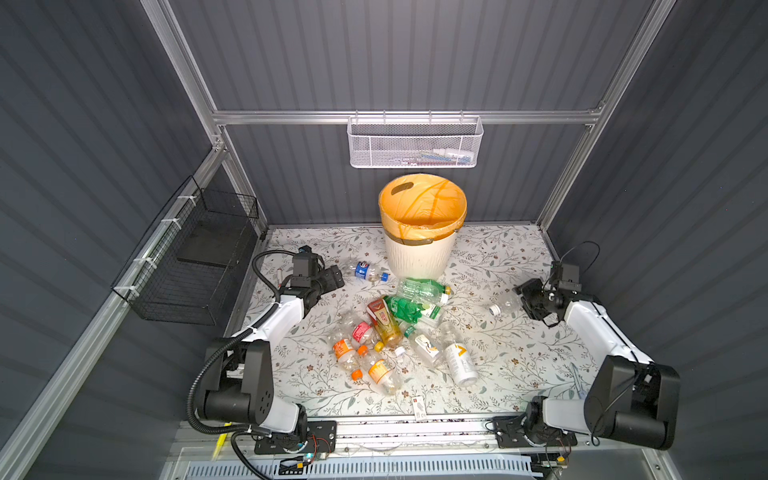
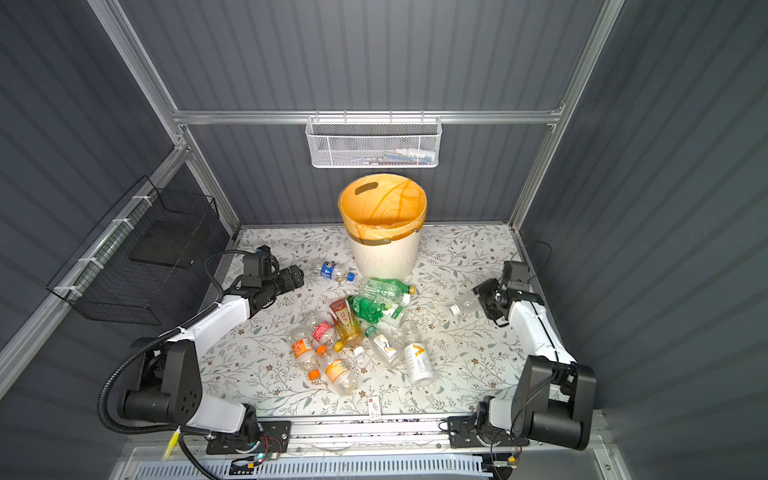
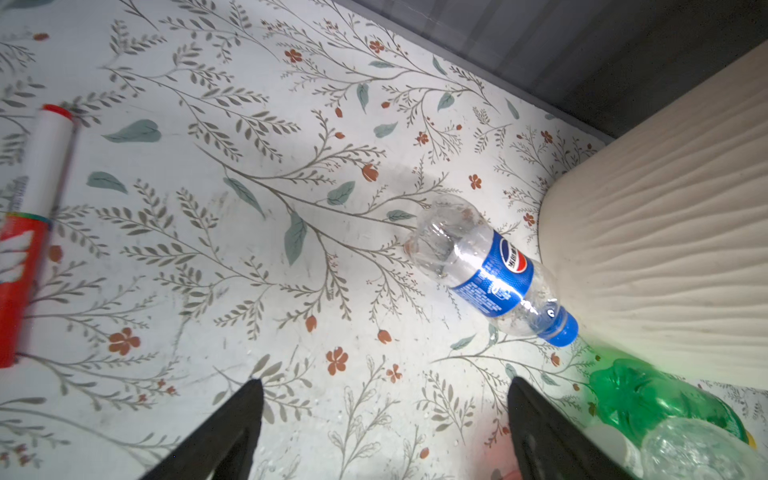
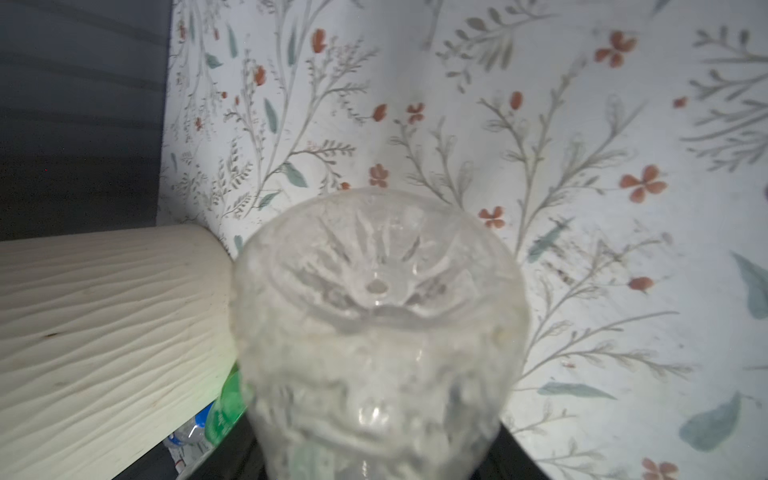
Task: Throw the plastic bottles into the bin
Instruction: 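Lift the clear bottle with the right gripper over the bin and release it, then grasp the blue-labelled Pepsi bottle with the left gripper while the right draws back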
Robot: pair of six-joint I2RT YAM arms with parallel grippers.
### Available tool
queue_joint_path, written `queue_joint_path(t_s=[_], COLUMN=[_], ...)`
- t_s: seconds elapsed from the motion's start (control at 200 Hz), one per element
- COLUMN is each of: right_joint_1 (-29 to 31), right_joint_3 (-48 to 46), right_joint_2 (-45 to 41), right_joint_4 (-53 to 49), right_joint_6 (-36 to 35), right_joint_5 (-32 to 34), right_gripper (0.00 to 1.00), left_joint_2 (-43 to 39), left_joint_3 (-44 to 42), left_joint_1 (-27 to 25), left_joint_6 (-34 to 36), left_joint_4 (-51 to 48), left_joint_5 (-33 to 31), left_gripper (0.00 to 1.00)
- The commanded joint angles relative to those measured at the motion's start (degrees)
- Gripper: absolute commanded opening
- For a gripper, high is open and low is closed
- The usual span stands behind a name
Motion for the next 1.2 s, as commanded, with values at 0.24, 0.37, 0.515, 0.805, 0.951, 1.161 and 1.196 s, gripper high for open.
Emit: queue_joint_path(t_s=[0.24,0.37,0.515,0.805,0.951,1.161,1.196], right_joint_1=[15.5,13.4,10.4,5.9,3.3,1.7,1.5], right_joint_3=[72.1,63.1,49.6,28.1,17.1,9.8,9.6], right_joint_2=[19.7,15.7,9.1,-0.2,-3.5,-4.5,-4.0], right_joint_4=[-13.0,-7.2,-0.2,-0.5,0.8,3.9,5.0], right_joint_6=[3.3,4.5,5.6,-1.6,0.0,2.3,2.6], right_joint_5=[-2.2,-2.0,-1.5,3.3,2.1,-0.1,-0.6], right_gripper=[0.99,0.99,0.99,0.99,0.99,0.99,0.99], left_joint_2=[-0.8,-1.0,1.9,9.2,12.6,18.2,19.3], left_joint_3=[-0.3,-1.1,1.4,5.6,10.0,19.3,20.8], left_joint_1=[-3.9,-4.0,-4.1,-4.9,-6.1,-7.6,-7.7], left_joint_6=[-4.2,-4.2,-4.6,-17.4,-28.7,-35.4,-36.4], left_joint_4=[1.5,2.1,1.4,4.6,0.9,-5.3,-6.3], left_joint_5=[-0.4,-0.8,0.4,4.0,3.3,2.9,3.3], left_gripper=[0.92,0.93,0.93,0.96,0.93,0.94,0.94])
